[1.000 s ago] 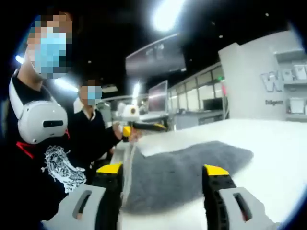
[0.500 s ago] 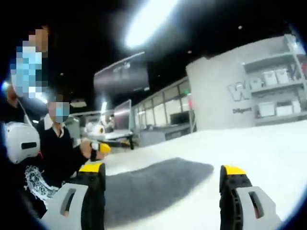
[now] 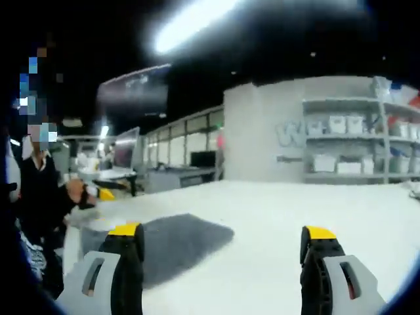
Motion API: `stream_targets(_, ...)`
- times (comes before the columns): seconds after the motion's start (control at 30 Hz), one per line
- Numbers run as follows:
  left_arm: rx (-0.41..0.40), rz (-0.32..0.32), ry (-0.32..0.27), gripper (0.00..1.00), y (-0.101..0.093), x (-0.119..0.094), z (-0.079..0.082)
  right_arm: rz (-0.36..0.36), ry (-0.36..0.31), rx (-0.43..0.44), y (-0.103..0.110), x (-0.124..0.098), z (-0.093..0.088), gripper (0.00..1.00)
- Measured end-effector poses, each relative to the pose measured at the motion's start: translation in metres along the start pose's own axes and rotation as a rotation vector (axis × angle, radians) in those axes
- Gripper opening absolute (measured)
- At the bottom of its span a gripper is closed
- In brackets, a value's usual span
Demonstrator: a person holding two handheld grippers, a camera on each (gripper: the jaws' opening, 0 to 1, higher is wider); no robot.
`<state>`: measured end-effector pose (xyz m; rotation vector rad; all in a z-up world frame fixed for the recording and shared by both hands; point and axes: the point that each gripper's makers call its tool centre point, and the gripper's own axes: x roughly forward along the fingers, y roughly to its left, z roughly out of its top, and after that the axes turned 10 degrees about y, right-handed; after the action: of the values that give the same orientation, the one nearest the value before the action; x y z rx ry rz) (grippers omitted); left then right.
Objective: Open the folded towel by lifting each exposed corner and separating the folded layers until the towel lies flat within the target outline without major curled edges
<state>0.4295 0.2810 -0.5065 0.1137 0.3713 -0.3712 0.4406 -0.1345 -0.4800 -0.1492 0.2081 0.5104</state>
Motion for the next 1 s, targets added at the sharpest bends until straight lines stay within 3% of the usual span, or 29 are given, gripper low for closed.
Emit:
stream_targets(0.07,0.009,0.021,0.001,1.00,0.003,0.000,0.001,-0.027,-0.009,-0.029,-0.005,-0.002,0.004,1.00)
stream_targets(0.2,-0.022,0.008,-0.010,1.00,0.002,-0.002,0.004,0.007,-0.025,0.028,-0.005,-0.006,0.010,1.00)
stream_targets(0.47,-0.023,0.014,-0.011,1.00,-0.005,-0.012,0.006,0.034,-0.006,0.024,-0.005,-0.002,0.013,1.00)
stream_targets(0.83,-0.062,0.080,-0.022,1.00,-0.002,-0.027,0.003,0.057,0.018,-0.049,-0.005,0.008,0.033,1.00)
stream_targets(1.0,-0.045,0.060,-0.006,1.00,-0.013,-0.030,0.000,0.070,0.034,-0.073,-0.002,0.012,0.038,1.00)
